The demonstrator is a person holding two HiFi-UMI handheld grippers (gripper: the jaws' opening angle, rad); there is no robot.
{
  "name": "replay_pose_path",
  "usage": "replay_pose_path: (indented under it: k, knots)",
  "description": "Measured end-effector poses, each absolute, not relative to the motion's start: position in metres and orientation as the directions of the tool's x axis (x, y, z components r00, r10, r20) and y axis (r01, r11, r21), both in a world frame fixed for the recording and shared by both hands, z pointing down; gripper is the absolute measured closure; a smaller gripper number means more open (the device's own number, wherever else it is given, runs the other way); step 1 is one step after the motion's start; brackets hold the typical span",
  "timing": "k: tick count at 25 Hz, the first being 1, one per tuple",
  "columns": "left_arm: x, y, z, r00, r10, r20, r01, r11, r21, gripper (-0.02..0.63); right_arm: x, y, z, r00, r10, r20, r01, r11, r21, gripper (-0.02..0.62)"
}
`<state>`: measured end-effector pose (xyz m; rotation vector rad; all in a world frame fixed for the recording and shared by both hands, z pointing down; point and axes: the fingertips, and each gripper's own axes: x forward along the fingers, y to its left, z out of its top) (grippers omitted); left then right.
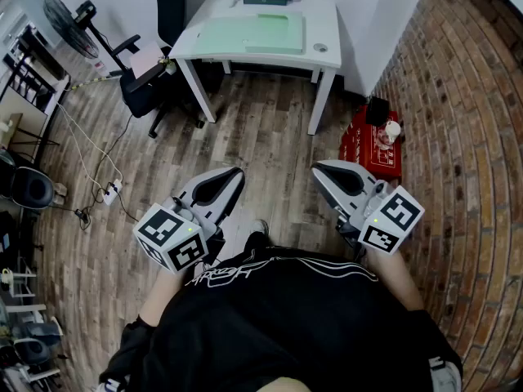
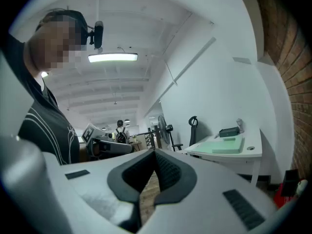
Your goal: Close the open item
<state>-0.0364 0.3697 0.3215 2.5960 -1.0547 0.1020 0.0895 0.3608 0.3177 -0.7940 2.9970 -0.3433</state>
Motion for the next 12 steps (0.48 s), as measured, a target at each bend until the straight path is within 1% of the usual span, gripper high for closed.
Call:
replay_pose_path:
  k: [12]
  knots:
    - [-0.034,0.388,0.33,0.701,-0.684,0.203,-0.71,-0.641,0.292,0.565,0.106,0.383,0.318,-0.866,-0.5,0.023,-0.492,0.842,-0.22,0.592]
